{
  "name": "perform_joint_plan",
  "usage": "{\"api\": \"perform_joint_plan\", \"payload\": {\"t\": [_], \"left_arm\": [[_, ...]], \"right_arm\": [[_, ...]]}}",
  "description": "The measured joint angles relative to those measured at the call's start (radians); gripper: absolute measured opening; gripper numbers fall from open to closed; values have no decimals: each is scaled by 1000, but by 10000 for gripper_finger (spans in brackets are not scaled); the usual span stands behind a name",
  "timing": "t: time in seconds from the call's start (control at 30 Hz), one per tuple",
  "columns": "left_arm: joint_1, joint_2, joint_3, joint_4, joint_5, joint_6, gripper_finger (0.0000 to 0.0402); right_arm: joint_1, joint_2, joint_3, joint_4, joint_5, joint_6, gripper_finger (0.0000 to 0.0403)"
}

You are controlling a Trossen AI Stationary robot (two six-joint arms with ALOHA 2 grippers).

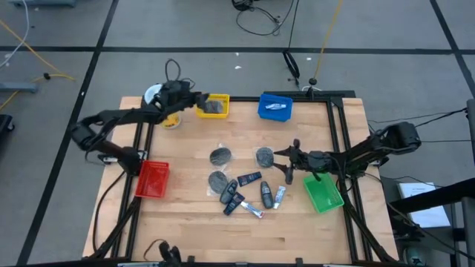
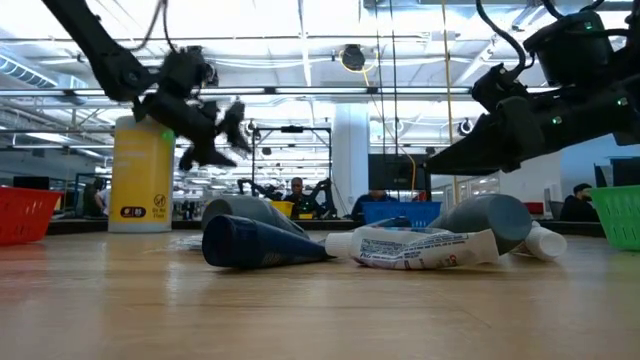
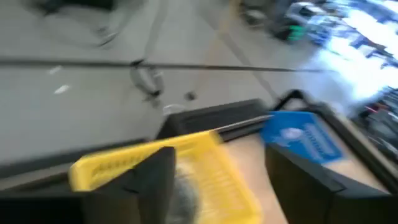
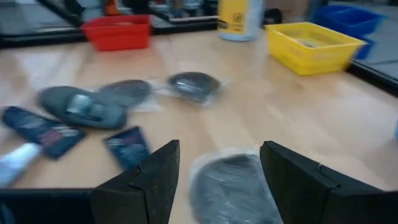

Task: Pick & Place Travel size toiletries
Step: Put the purple toothpaste into the blue bin

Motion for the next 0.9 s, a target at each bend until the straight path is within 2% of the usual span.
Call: {"api": "perform_joint_plan", "payload": {"t": [0.1,0.23,0.33,0.47,0.53,0.73,0.9], "left_arm": [[-56,-81,1,-13,79,112,275],[-202,-136,2,-96,96,267,262],[-333,-136,2,-145,64,342,242],[-515,-92,1,-157,-16,404,217],[-594,-64,1,-136,-59,414,207],[-780,38,0,-35,-183,410,188],[-850,118,2,32,-237,398,182]], "right_arm": [[0,-26,1,-20,-131,-44,215],[7,-65,32,-185,-339,-159,215],[17,-93,145,-472,-413,-128,221],[40,-87,335,-965,-493,-111,243],[55,-68,393,-1071,-494,-143,258],[97,1,399,-1123,-543,-271,278],[102,70,398,-1042,-543,-302,258]]}}
